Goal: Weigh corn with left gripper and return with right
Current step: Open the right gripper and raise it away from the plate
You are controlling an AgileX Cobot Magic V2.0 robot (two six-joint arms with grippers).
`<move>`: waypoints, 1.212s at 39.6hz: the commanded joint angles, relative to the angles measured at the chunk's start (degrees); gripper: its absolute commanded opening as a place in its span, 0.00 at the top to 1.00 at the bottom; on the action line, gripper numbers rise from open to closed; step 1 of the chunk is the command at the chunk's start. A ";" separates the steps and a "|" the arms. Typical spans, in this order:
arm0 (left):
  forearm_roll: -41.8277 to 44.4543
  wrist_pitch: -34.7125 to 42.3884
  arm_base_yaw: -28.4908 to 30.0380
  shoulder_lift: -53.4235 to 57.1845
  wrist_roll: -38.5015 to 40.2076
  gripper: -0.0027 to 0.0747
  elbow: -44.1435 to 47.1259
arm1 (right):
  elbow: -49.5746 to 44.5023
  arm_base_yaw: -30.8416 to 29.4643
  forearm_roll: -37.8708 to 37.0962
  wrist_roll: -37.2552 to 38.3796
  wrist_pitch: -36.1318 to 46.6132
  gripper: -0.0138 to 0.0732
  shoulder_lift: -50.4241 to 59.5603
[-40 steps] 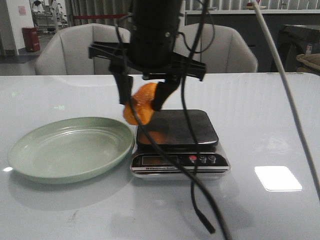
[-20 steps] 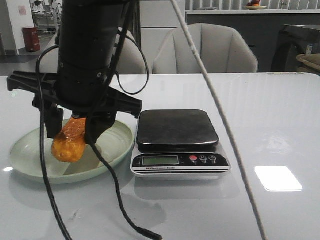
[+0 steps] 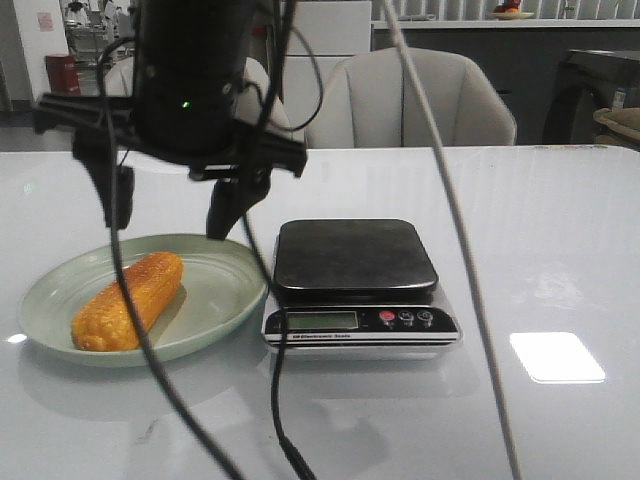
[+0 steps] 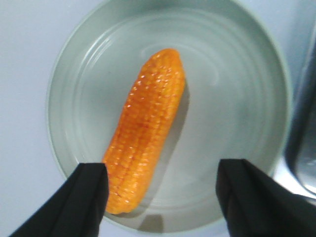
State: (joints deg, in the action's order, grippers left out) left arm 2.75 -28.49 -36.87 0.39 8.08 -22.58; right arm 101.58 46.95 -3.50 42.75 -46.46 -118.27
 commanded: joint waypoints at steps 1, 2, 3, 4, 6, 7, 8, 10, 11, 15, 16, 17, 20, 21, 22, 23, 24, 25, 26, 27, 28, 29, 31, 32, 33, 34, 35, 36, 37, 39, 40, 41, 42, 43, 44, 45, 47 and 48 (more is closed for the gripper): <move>-0.10 4.14 -0.08 1.09 0.04 0.82 -1.39 | 1.93 -2.53 -0.77 -5.20 -2.17 0.20 7.48; -0.10 4.14 -0.08 1.09 0.04 0.82 -1.39 | 1.93 -3.35 -0.77 -6.20 -3.26 0.20 8.14; -0.10 4.14 -0.08 1.09 0.04 0.82 -1.39 | 1.93 -4.18 -0.77 -7.72 -4.71 0.20 8.99; -0.10 4.14 -0.08 1.09 0.04 0.82 -1.39 | 1.93 -4.75 -0.77 -8.94 -5.77 0.20 9.59; -0.10 4.14 -0.08 1.09 0.04 0.82 -1.39 | 1.88 -5.99 -0.77 -12.05 -8.44 0.20 11.19; -0.10 4.14 -0.08 1.09 0.04 0.82 -1.39 | 1.88 -6.60 -0.77 -13.79 -9.38 0.20 11.71; -0.10 4.14 -0.08 1.09 0.04 0.82 -1.39 | 1.88 -7.01 -0.70 -15.11 -10.58 0.20 12.44; -0.10 4.14 -0.08 1.09 0.04 0.82 -1.39 | 1.67 -7.90 -0.48 -18.28 -12.38 0.20 13.66; -0.10 4.14 -0.08 1.09 0.04 0.82 -1.39 | 1.56 -8.14 -0.42 -19.46 -13.04 0.20 14.20; -0.10 4.14 -0.08 1.09 0.04 0.82 -1.39 | -0.81 -8.74 -0.23 -23.88 -13.69 0.20 17.25; -0.10 4.14 -0.08 1.09 0.04 0.82 -1.39 | -1.91 -8.84 -0.23 -24.64 -13.56 0.20 17.99; -0.10 4.14 -0.08 1.09 0.04 0.82 -1.39 | -3.55 -8.84 -0.18 -25.41 -13.29 0.20 19.30; -0.10 4.14 -0.08 1.09 0.04 0.82 -1.39 | -8.19 -8.84 -0.18 -26.25 -11.85 0.20 22.78; -0.10 4.14 -0.08 1.09 0.04 0.82 -1.39 | -9.77 -8.84 -0.18 -26.37 -11.12 0.20 23.90; -0.10 4.14 -0.08 1.09 0.04 0.82 -1.39 | -11.44 -8.84 -0.18 -26.37 -10.23 0.20 25.12; -0.10 4.14 -0.08 1.09 0.04 0.82 -1.39 | -13.86 -8.84 -0.18 -26.37 -8.51 0.20 27.22; -0.10 4.14 -0.08 1.09 0.04 0.82 -1.39 | -15.73 -8.84 -0.18 -26.37 -7.38 0.20 28.61; -0.10 4.14 -0.08 1.09 0.04 0.82 -1.39 | -18.32 -8.84 -0.18 -26.37 -6.21 0.20 30.04; -0.10 4.14 -0.08 1.09 0.04 0.82 -1.39 | -20.30 -8.84 -0.18 -26.37 -4.66 0.20 31.96; -0.10 4.14 -0.08 1.09 0.04 0.82 -1.39 | -23.60 -8.84 -0.18 -26.37 -3.06 0.20 33.96; -0.10 4.14 -0.08 1.09 0.04 0.82 -1.39 | -25.57 -8.84 -0.18 -26.37 -1.85 0.20 35.48; -0.10 4.14 -0.08 1.09 0.04 0.82 -1.39 | -27.52 -8.84 -0.18 -26.37 -0.66 0.20 36.97; -0.10 4.14 -0.08 1.09 0.04 0.82 -1.39 | -31.93 -8.84 -0.18 -26.37 2.57 0.20 41.05; -0.10 4.14 -0.08 1.09 0.04 0.82 -1.39 | -34.40 -8.84 -0.18 -26.37 3.78 0.20 42.54; -0.10 4.14 -0.08 1.09 0.04 0.82 -1.39 | -36.16 -8.84 -0.18 -26.37 5.31 0.20 44.55; -0.10 4.14 -0.08 1.09 0.04 0.82 -1.39 | -38.49 -8.84 -0.25 -26.37 6.39 0.20 46.03; -0.10 4.14 -0.08 1.09 0.04 0.82 -1.39 | -40.71 -8.84 -0.29 -26.37 7.85 0.20 47.97; -0.10 4.14 -0.08 1.09 0.04 0.82 -1.39 | -42.84 -8.84 -0.39 -26.37 9.21 0.20 49.97; -0.10 4.14 -0.08 1.09 0.04 0.82 -1.39 | -44.42 -8.84 -0.59 -26.37 10.53 0.20 51.93; -0.10 4.14 -0.08 1.09 0.04 0.82 -1.39 | -48.43 -8.84 -1.14 -26.37 12.78 0.20 55.50; -0.10 4.14 -0.08 1.09 0.04 0.82 -1.39 | -49.91 -8.84 -1.44 -26.37 13.74 0.20 56.98; -0.10 4.14 -0.08 1.09 0.04 0.82 -1.39 | -51.78 -8.84 -1.64 -26.37 15.01 0.20 59.02; -0.10 4.14 -0.08 1.09 0.04 0.82 -1.39 | -53.14 -8.84 -1.92 -26.37 16.33 0.20 60.54; -0.10 4.14 -0.08 1.09 0.04 0.82 -1.39 | -54.89 -8.84 -2.11 -26.37 17.29 0.20 62.52; -0.10 4.14 -0.08 1.09 0.04 0.82 -1.39 | -56.13 -8.84 -2.40 -26.37 18.52 0.20 64.55; -0.10 4.14 -0.08 1.09 0.04 0.82 -1.39 | -57.74 -8.84 -2.56 -26.37 19.40 0.20 66.08; -0.10 4.14 -0.08 1.09 0.04 0.82 -1.39 | -60.50 -8.84 -2.97 -26.37 21.57 0.20 69.53; -0.10 4.14 -0.08 1.09 0.04 0.82 -1.39 | -62.04 -8.84 -3.11 -26.37 22.85 0.20 71.44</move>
State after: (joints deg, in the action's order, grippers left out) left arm 2.75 -28.49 -36.87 0.39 8.08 -22.58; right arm 41.70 38.40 -4.94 17.04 -31.01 -52.69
